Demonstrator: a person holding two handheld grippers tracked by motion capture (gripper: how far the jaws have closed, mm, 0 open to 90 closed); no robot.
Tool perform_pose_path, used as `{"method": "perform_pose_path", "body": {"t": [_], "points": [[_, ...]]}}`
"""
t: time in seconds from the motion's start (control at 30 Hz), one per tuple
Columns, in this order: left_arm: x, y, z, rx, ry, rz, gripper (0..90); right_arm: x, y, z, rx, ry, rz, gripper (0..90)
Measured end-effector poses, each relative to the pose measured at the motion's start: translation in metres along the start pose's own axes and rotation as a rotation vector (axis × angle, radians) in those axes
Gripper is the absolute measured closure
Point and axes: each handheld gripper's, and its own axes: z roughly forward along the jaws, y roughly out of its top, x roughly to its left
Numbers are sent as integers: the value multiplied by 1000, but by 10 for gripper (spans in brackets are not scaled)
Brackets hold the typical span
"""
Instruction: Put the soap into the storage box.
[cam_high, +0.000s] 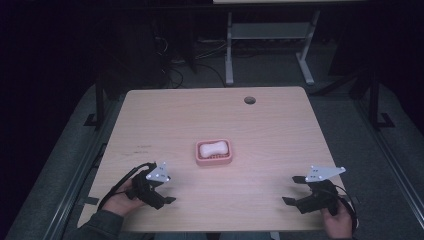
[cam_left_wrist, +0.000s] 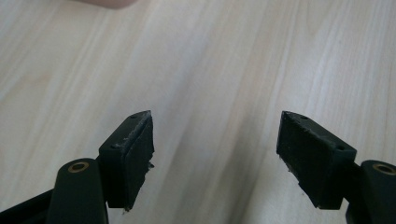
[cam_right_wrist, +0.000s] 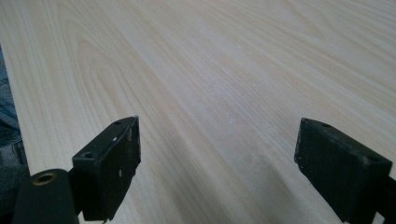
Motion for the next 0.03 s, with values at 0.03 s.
{"method": "perform_pose_path", "body": {"t": [0.03], "points": [[0,0,0,0,0,0,269,0,0,0,0,0,0,141]]}}
